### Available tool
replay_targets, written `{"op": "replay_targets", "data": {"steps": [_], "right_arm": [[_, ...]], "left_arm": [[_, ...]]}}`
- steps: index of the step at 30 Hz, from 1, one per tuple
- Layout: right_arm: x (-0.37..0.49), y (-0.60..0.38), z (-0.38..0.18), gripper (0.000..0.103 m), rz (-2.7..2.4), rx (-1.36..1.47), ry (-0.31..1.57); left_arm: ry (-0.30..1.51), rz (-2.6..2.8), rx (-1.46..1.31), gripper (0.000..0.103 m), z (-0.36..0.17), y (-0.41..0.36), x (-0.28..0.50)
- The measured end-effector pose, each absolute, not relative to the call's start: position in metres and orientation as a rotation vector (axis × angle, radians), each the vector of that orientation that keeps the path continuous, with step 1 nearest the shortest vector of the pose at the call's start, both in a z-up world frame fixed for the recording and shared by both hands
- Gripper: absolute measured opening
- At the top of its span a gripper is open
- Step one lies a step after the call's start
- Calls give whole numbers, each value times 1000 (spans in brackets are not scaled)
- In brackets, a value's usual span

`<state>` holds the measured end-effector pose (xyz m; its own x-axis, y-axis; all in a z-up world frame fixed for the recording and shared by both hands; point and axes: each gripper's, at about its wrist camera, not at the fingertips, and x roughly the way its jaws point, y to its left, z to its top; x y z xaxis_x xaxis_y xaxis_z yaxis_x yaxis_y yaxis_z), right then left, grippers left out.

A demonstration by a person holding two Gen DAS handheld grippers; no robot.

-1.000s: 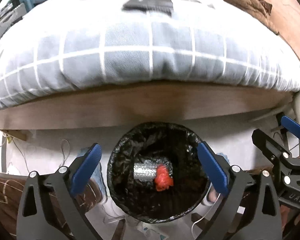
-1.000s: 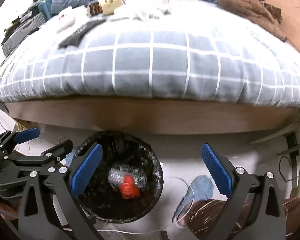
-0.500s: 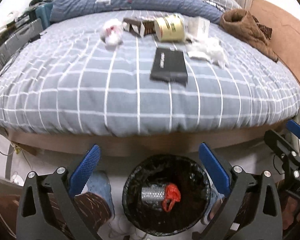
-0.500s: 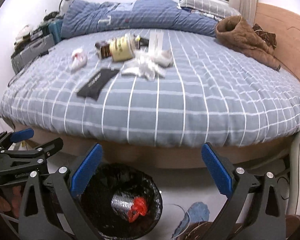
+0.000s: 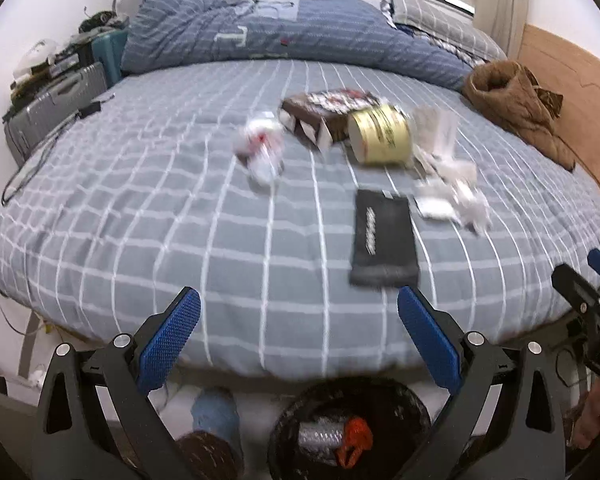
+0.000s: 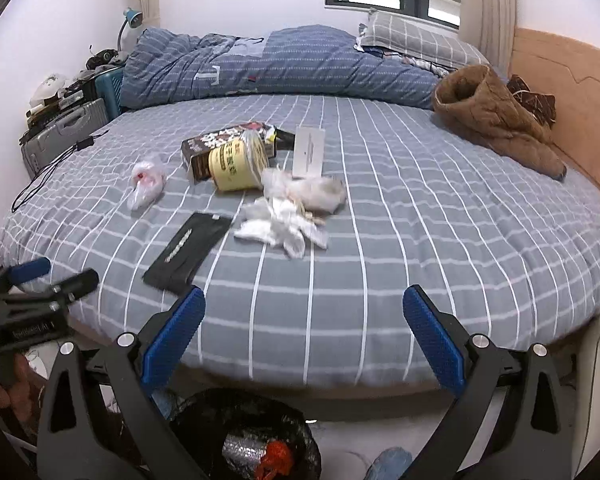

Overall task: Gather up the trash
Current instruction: 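Move both open grippers back over the bed toward the remaining trash, then grasp the white plastic bag with the left gripper while the right grasps the white box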

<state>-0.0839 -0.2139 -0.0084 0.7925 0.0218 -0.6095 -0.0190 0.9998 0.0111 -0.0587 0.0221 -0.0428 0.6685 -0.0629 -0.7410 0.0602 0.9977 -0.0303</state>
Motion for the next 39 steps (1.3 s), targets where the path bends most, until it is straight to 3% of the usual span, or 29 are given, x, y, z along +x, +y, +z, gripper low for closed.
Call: {"op": "replay_targets", "data": {"steps": [22,39], "right_arm": [[55,-217,0,92,40,3,640],[146,-217,-18,69,46,-12,711]], "left_arm": [[857,-13,-16,97,-47,42,77],[925,7,-18,89,-72,45,137]]}}
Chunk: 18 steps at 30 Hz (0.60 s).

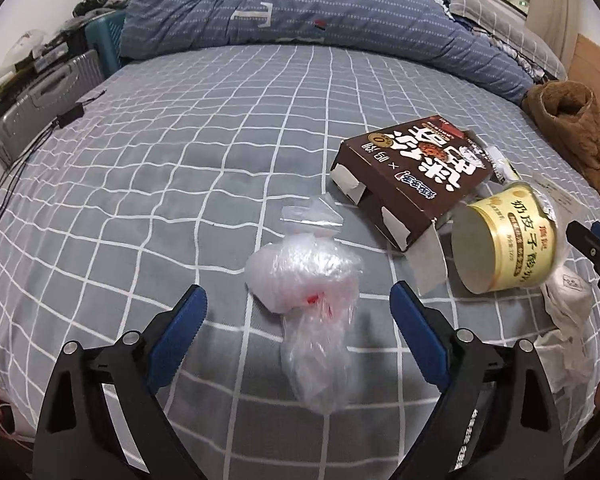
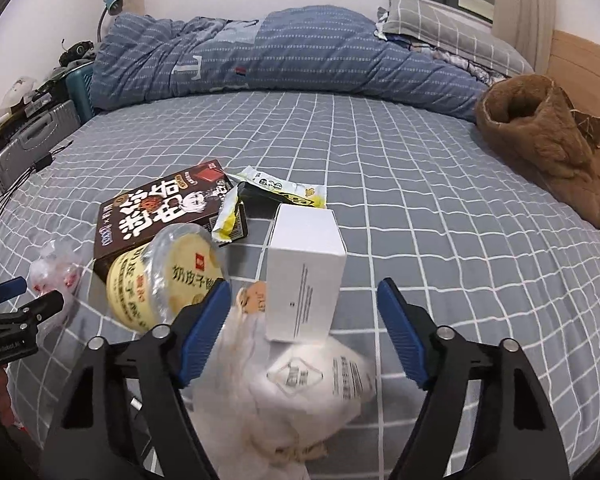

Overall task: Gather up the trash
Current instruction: 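Grasp the white plastic bag with the left gripper while the right grasps the white box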

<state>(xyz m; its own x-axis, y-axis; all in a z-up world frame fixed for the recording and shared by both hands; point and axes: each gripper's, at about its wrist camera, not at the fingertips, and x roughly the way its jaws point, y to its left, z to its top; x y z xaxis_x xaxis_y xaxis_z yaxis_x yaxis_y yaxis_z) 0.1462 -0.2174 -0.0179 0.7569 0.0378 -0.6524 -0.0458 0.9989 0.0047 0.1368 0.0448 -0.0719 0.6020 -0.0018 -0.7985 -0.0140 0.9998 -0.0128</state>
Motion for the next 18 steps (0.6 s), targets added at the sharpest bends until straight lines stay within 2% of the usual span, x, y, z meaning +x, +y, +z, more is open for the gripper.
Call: {"op": "replay_targets", "data": {"steps": [6,7,10,18], "right_arm": [[160,-216,-22,54,61,-5,732],[162,-215,-23,52,63,-7,735],[164,-213,-25,38,68,-12,747],[152,-211,-13,38,55,-19,692]], "left_arm": [[952,-1,-11,77,-80,40,146],[957,-3,-8,71,-82,40,147],[966,2,-1,60,-84,39,148],[953,-21,-58,56,-76,51,144]]}}
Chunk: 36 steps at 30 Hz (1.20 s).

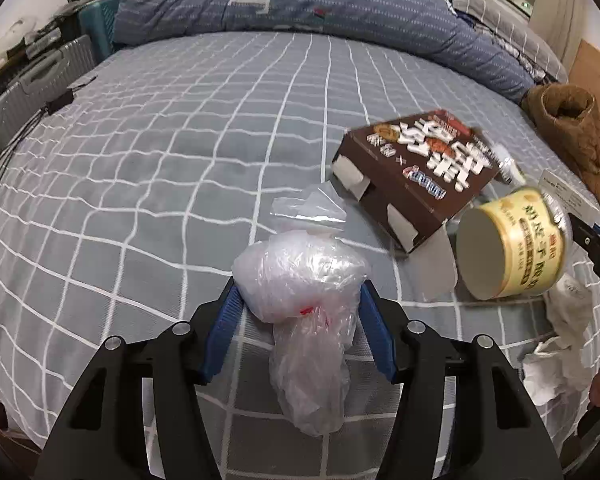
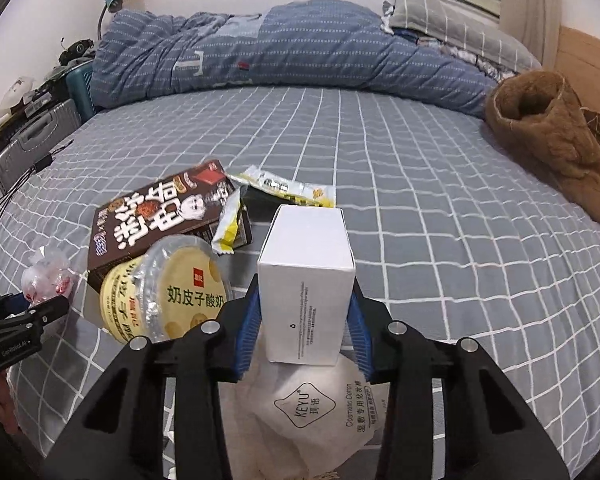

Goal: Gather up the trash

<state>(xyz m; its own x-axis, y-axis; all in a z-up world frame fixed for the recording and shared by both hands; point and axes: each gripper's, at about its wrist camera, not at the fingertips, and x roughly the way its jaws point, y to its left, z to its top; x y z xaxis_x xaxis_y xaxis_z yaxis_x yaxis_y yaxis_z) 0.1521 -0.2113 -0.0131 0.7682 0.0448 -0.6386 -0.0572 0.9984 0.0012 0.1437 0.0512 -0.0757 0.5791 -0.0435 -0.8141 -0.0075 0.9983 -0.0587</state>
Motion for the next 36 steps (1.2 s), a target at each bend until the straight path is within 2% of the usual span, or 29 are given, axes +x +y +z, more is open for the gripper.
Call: {"op": "replay_targets", "data": {"steps": [18,36], "right_arm": [[84,-209,43,38,60,15,545],[24,-189,39,38,89,-36,564]], "left_arm": [[823,-76,-21,56,-19,32,108],[811,-124,-6,56,-9,21,52]]}}
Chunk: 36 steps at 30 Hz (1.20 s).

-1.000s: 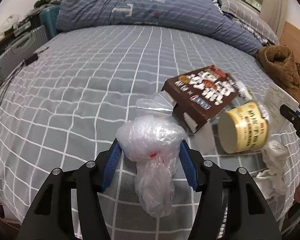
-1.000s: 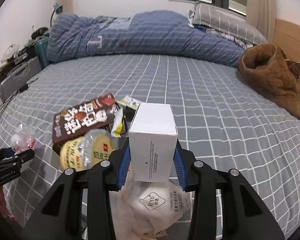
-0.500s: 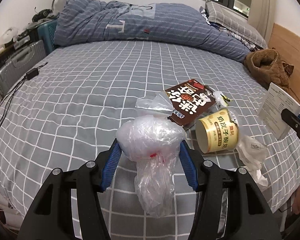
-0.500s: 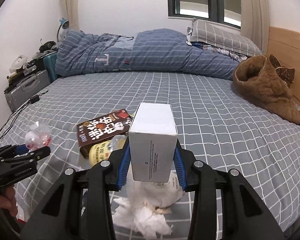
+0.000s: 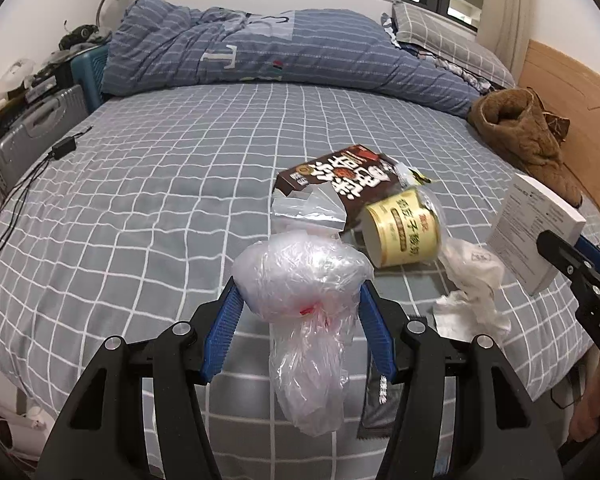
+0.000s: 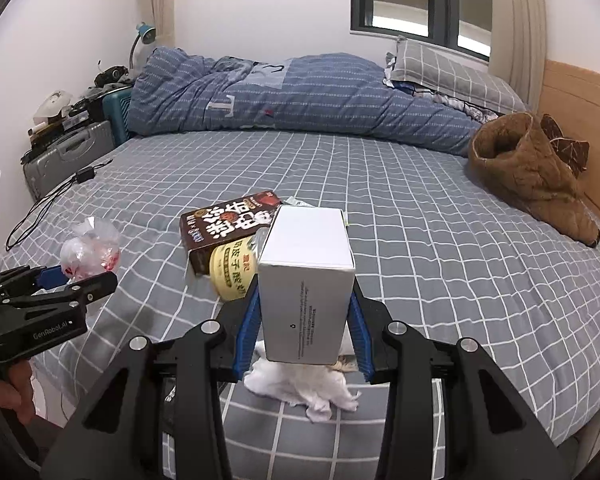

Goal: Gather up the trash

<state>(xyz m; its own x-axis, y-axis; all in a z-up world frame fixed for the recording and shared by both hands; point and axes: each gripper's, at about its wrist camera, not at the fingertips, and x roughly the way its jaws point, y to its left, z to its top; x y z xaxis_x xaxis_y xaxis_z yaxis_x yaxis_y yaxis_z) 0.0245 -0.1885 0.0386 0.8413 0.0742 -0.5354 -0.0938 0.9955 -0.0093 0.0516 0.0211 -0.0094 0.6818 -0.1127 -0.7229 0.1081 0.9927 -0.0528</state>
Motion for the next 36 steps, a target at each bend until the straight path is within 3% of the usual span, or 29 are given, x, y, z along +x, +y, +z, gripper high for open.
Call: {"op": "replay_targets", "data": {"steps": [36], "right_arm": [[-88,-183,20,38,115,-11,626]], "left_arm": [[858,-139,14,56,-24,15,-65]]}}
